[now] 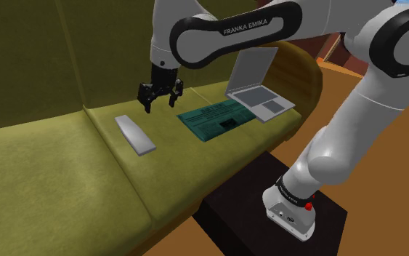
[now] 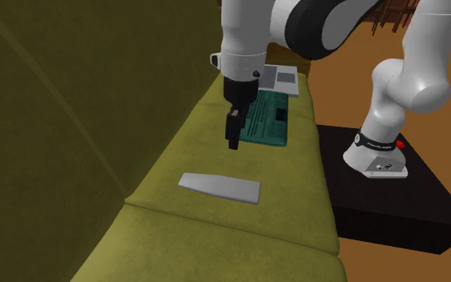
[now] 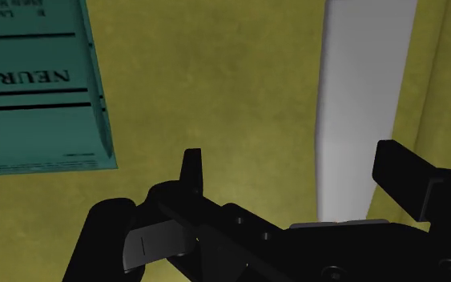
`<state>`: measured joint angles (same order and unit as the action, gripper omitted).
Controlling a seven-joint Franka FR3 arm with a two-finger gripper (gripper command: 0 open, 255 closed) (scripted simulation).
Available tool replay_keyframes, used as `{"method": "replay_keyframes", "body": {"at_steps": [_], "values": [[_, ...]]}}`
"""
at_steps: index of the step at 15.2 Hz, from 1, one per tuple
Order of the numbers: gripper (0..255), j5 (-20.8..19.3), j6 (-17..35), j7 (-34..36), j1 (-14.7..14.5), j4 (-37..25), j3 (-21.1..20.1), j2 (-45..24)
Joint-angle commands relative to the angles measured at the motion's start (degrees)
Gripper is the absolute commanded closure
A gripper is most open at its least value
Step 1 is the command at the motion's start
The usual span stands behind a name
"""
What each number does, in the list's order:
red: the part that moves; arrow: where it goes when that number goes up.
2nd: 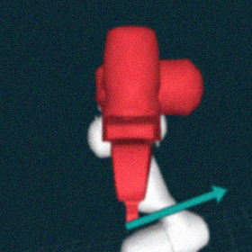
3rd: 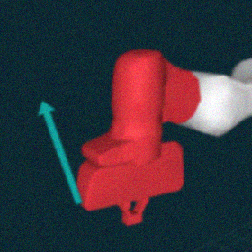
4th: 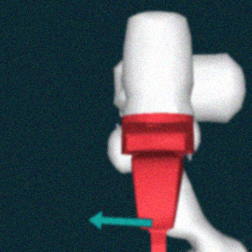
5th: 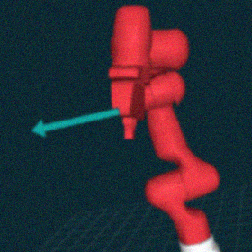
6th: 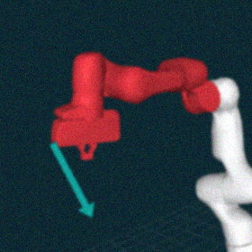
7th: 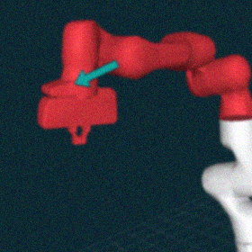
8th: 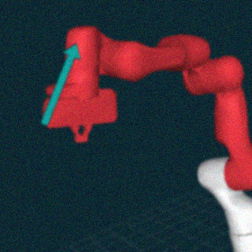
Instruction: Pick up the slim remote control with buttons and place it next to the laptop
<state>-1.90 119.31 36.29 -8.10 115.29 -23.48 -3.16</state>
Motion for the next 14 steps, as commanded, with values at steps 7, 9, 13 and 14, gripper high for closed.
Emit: {"method": "replay_keyframes", "body": {"at_steps": [7, 9, 13, 14], "values": [[0, -8.3, -1.0, 8.2, -6.1, -15.6, -0.8, -19.0], [0, -8.6, -0.4, 8.4, -6.4, -15.7, -0.6, -19.8], [0, -9.3, 2.1, 8.9, -6.6, -14.4, -0.3, -21.1], [0, -9.5, 2.8, 9.0, -6.6, -14.0, -0.2, -21.4]]}}
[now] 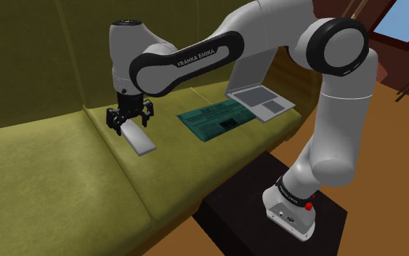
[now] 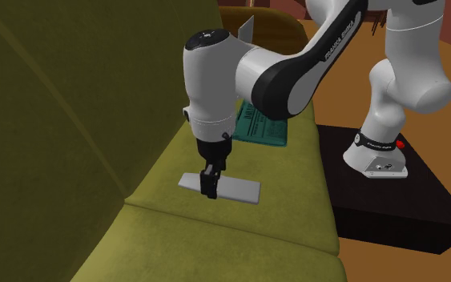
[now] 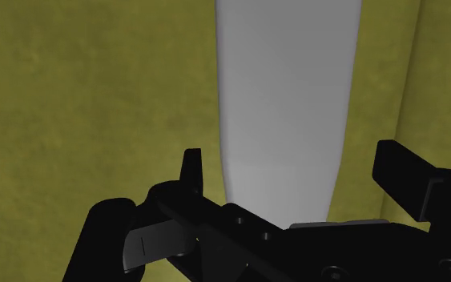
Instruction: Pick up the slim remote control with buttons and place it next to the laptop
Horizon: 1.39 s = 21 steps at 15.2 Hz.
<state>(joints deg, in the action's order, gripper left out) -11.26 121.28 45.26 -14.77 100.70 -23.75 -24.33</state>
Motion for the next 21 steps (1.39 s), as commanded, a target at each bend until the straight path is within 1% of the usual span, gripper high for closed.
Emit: {"method": "replay_keyframes", "body": {"at_steps": [1, 9, 10, 19, 21], "values": [[0, -0.5, 1.8, 0.2, 0.0, 1.0, 0.3, -0.8], [0, -0.5, 1.8, 0.2, 0.0, 1.0, 0.3, -0.8], [255, -0.5, 1.8, 0.2, 0.0, 1.0, 0.3, -0.8], [255, -0.5, 1.8, 0.2, 0.0, 1.0, 0.3, -0.8], [255, -0.1, 0.6, 0.0, 0.1, 0.5, 0.1, 0.0]]}}
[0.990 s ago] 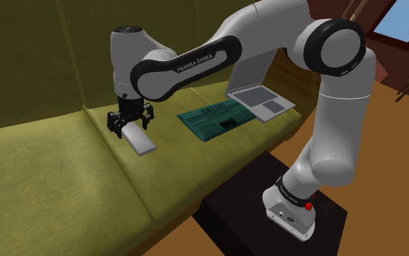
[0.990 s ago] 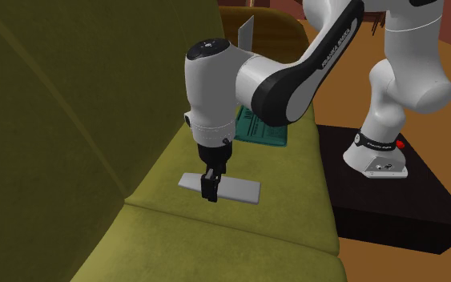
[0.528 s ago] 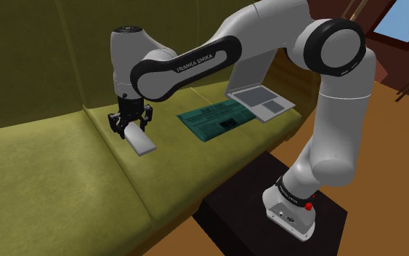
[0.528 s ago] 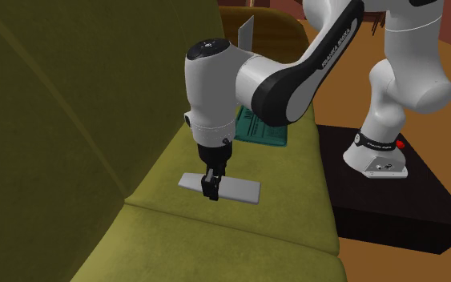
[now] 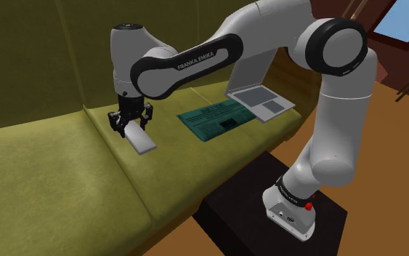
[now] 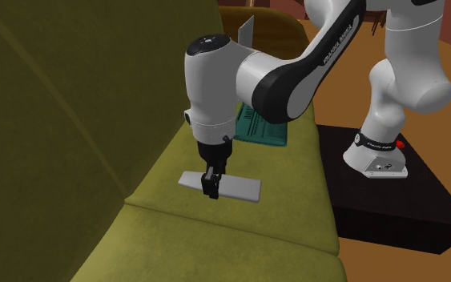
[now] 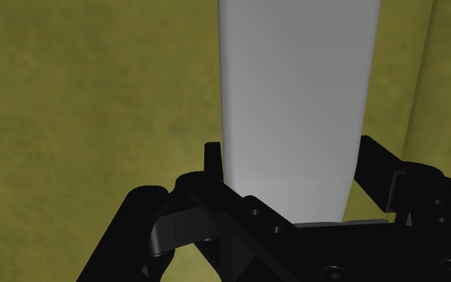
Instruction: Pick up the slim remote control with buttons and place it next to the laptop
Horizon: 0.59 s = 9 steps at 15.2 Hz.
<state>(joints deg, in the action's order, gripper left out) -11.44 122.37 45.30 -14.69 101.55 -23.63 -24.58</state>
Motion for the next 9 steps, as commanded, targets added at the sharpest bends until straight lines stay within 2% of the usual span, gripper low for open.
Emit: {"method": "replay_keyframes", "body": {"at_steps": [1, 9], "values": [[255, 0.3, -1.2, -0.2, 0.1, -0.6, -0.2, 0.6], [255, 1.7, -6.2, -1.1, 0.4, -3.4, -0.8, 3.1]]}}
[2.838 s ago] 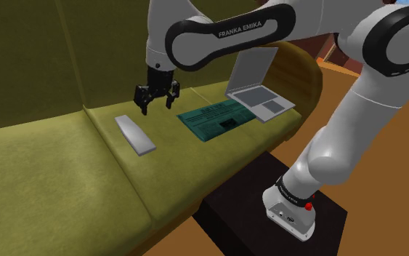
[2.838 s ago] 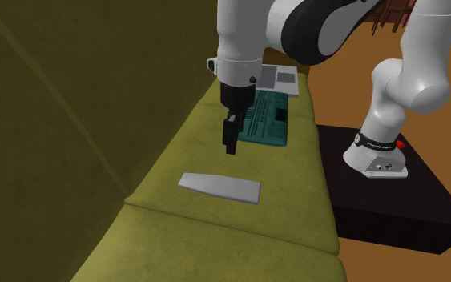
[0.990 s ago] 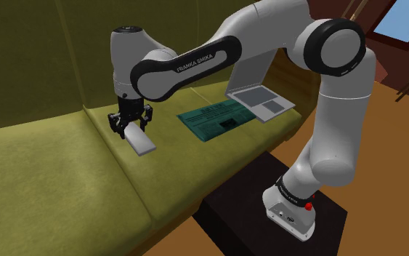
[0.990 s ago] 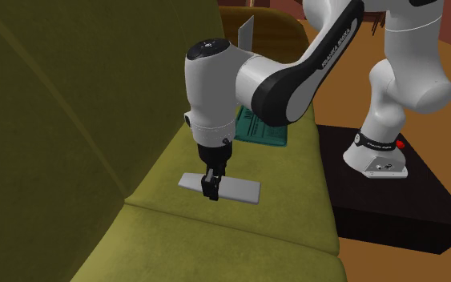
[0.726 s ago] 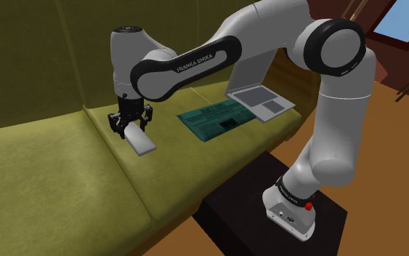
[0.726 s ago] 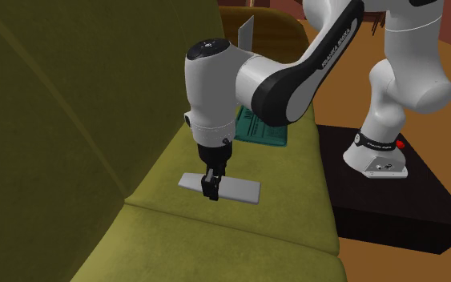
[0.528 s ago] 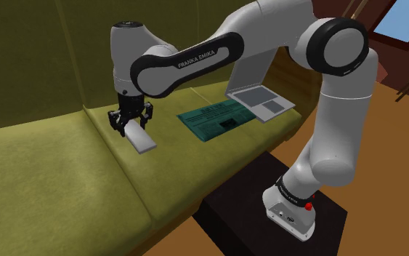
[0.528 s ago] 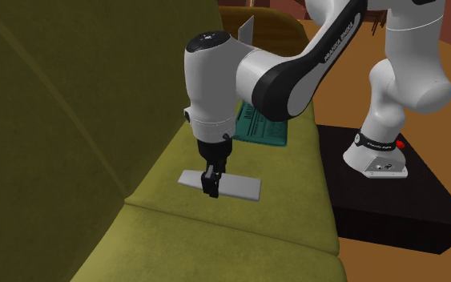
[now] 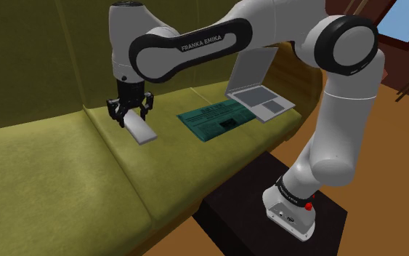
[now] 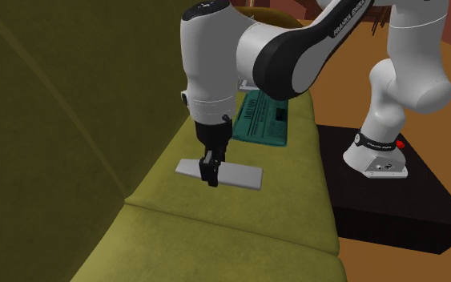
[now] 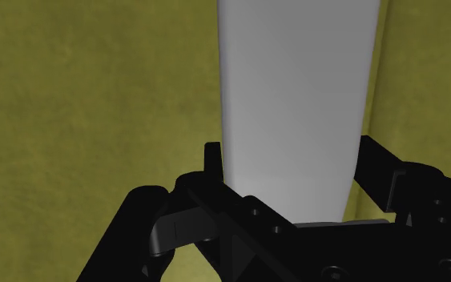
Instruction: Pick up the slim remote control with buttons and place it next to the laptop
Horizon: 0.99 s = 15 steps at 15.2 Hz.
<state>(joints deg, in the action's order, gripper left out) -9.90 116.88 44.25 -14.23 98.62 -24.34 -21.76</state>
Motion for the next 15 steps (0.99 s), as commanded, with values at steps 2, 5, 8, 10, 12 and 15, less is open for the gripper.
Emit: {"method": "replay_keyframes", "body": {"at_steps": [2, 5, 8, 10, 12, 15], "values": [[255, 0.5, -2.1, -0.2, 0.0, -1.3, -0.2, 0.9], [255, 0.9, -4.1, -0.5, 0.1, -2.6, -0.4, 1.6], [255, 1.2, -6.1, -0.7, 0.1, -4.1, -0.6, 2.2], [255, 1.4, -7.5, -0.9, 0.1, -5.1, -0.6, 2.6], [255, 1.6, -8.9, -1.0, 0.1, -6.3, -0.7, 2.9], [255, 1.8, -11.1, -1.2, 0.1, -8.1, -0.8, 3.3]]}}
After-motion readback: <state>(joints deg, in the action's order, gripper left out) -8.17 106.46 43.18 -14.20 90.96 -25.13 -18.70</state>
